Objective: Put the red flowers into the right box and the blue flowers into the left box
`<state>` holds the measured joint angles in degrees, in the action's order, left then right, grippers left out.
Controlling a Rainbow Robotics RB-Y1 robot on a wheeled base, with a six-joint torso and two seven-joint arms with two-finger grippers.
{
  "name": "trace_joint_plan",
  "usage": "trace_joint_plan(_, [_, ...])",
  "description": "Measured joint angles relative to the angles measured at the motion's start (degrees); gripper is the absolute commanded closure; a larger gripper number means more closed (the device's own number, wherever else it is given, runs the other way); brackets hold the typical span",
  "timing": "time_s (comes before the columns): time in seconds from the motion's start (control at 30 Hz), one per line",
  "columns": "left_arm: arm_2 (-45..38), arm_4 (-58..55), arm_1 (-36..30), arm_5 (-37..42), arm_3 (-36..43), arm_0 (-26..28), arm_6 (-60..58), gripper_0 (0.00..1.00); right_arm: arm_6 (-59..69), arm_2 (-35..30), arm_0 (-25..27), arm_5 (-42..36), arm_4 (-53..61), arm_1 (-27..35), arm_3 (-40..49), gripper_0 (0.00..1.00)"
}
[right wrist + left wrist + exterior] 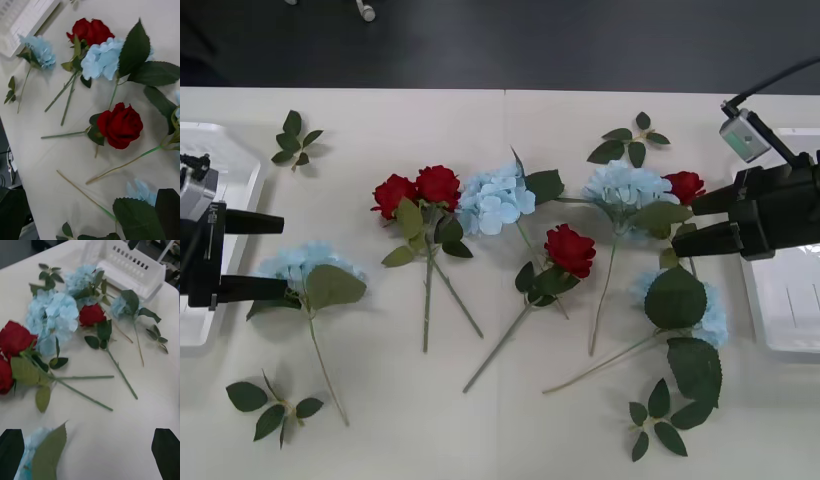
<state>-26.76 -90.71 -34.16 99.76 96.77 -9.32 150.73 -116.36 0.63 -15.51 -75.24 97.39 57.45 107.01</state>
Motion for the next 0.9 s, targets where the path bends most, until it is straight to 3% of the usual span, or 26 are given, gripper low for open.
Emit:
trace_joint_plan(0.17, [-0.21,6.43,0.00,-2.40,4.92,4.80,-19.34,0.00,19.35,2.25,0.00,7.43,-3.36,0.92,0.05,0.00])
trace_joint_plan(0.27, [-1.18,10.21,0.00,-3.86,10.40,8.67,-23.34,0.00,32.37,3.18,0.00,10.09,-8.91,0.92,0.11,0.00])
trace_joint_plan(0.53, [-2.05,18.86,0.02,-6.87,21.26,17.65,-44.71,0.00,37.56,9.27,0.00,10.30,-23.97,0.84,0.14,0.00])
trace_joint_plan(0.9, [1.92,31.18,4.61,-7.24,22.90,18.40,-61.09,0.00,49.89,14.62,-0.01,10.45,-40.37,-5.19,-0.66,0.00])
